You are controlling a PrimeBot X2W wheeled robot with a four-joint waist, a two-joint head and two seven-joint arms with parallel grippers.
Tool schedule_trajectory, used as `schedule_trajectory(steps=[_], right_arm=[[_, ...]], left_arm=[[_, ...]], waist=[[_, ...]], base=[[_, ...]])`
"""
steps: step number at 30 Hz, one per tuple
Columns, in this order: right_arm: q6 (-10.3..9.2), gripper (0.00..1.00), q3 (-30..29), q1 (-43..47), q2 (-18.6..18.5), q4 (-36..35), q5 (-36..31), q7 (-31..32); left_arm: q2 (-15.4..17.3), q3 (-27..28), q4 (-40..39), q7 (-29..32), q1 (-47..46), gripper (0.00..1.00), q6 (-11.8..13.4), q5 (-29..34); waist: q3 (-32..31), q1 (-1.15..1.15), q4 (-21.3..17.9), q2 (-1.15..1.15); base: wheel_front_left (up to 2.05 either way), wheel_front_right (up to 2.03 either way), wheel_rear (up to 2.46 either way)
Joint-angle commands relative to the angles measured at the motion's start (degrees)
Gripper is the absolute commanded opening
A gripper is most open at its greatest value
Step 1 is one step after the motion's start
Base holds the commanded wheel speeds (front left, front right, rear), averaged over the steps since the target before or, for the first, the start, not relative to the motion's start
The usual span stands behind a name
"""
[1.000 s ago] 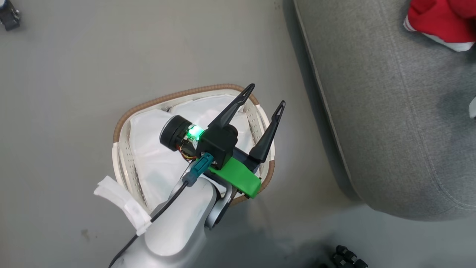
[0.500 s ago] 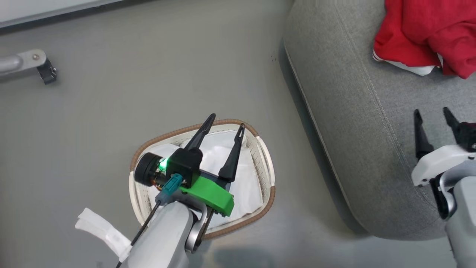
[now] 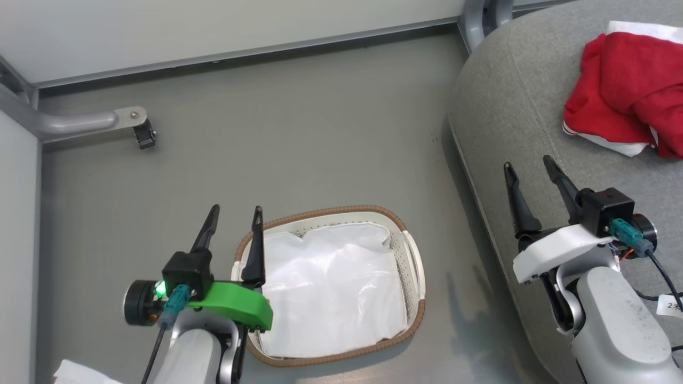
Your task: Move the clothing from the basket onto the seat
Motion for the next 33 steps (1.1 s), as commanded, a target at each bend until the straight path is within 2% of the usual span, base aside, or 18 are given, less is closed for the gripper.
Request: schedule_trajectory(steps=[1,12,23,24,28,33], right_arm=[[-0.08,1.0,0.11,1.56,0.6,-0.43,-0.24,0.0],[-0.08,1.0,-0.6,7.02,3.01,-0.66,-1.11,0.0],[-0.08,1.0,-0.48,10.16,3.33,1.16,-0.42,0.0],[0.0,0.0,-0.34,9.75,3.43,1.34,-0.45,0.01],[0.0,0.0,-0.42,10.52,3.8,2.73,0.24,0.29],[0.0,0.0,-1.49,10.78,3.99,1.99,5.69,1.94]], left_arm=[[0.25,1.53,-0.02,-0.02,1.89,1.0,0.41,0.5],[0.24,7.71,-0.68,-0.03,8.89,1.0,2.12,0.88],[0.23,10.07,-2.16,-0.02,13.19,1.0,1.2,-1.39],[0.03,10.09,-2.07,-0.01,12.33,0.0,1.25,-1.0],[-0.13,9.99,-0.49,0.17,12.55,0.0,1.17,-1.66],[-0.06,10.84,-0.91,1.63,12.25,0.0,0.53,-7.17]], waist=[[-2.79,0.0,2.52,0.0],[-6.94,0.0,4.32,0.0],[-8.26,0.0,4.52,0.0],[-8.27,0.0,4.51,0.0],[-8.32,0.0,4.53,0.0],[-8.54,0.0,4.51,0.0]], base=[[0.0,0.0,0.0],[0.0,0.0,0.0],[0.0,0.0,0.0],[0.0,0.0,0.0],[0.0,0.0,0.0],[0.0,0.0,0.0]])
